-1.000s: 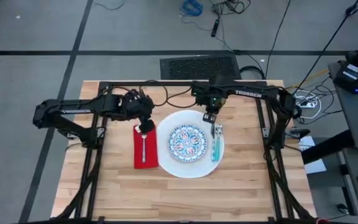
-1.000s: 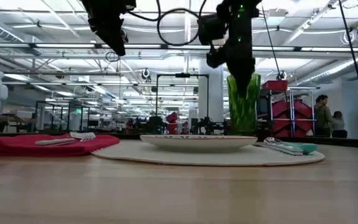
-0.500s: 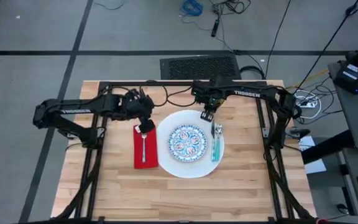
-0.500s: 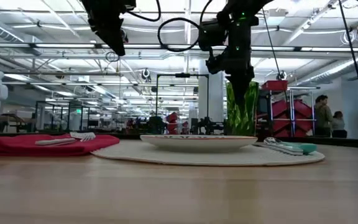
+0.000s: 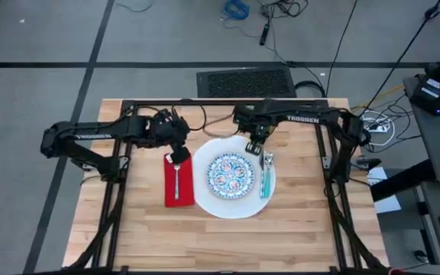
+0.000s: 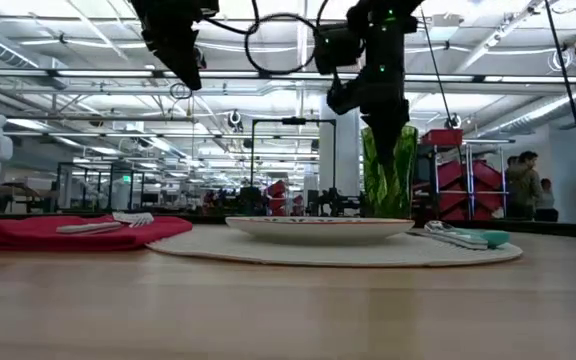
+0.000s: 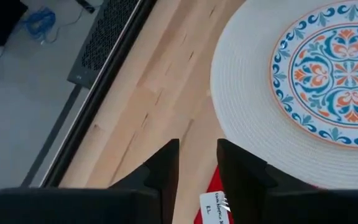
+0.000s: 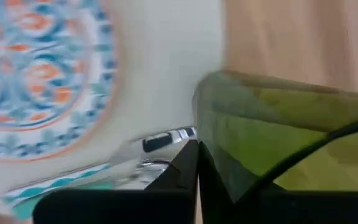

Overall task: Set table place
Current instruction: Put the green cup to the top right of the blue patterned plate on the white tablemat

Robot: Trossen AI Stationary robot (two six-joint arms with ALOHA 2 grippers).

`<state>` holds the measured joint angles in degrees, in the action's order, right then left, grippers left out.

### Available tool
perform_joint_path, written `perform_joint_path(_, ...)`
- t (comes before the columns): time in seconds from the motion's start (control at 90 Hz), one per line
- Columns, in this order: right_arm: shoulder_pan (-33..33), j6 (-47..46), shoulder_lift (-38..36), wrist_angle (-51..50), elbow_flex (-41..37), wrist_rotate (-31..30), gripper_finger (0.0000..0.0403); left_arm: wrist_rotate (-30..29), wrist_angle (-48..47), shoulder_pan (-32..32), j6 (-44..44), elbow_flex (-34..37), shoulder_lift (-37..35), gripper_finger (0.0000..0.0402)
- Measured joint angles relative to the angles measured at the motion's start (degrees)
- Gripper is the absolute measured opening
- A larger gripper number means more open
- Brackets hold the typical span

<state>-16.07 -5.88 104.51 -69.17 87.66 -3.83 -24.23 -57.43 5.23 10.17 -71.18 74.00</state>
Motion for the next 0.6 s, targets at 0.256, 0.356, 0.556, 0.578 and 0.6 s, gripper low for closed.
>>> perform_joint_path(0.256, 4.3, -1.0, 0.6, 1.7, 0.0, 0.3, 0.0, 0.0, 2.4, 0.0, 0.0, 0.0, 0.0, 0.0095)
perform_joint_path(0.356, 4.2, -1.1, 0.7, 2.7, 0.0, 1.0, 0.0, 0.0, 3.1, 0.0, 0.0, 0.0, 0.0, 0.0095)
perform_joint_path(0.556, 4.1, -0.1, 0.7, 2.8, 0.0, 0.8, 0.0001, 0.0, 3.0, 0.0, 0.0, 0.0, 0.0, 0.0095)
perform_joint_path(0.578, 4.1, 0.1, 0.7, 2.8, 0.0, 0.8, 0.0002, 0.0, 3.0, 0.0, 0.0, 0.0, 0.0, 0.0095)
perform_joint_path(0.6, 4.1, 0.3, 0.8, 2.8, 0.0, 0.8, 0.0004, 0.0, 3.0, 0.0, 0.0, 0.0, 0.0, 0.0095)
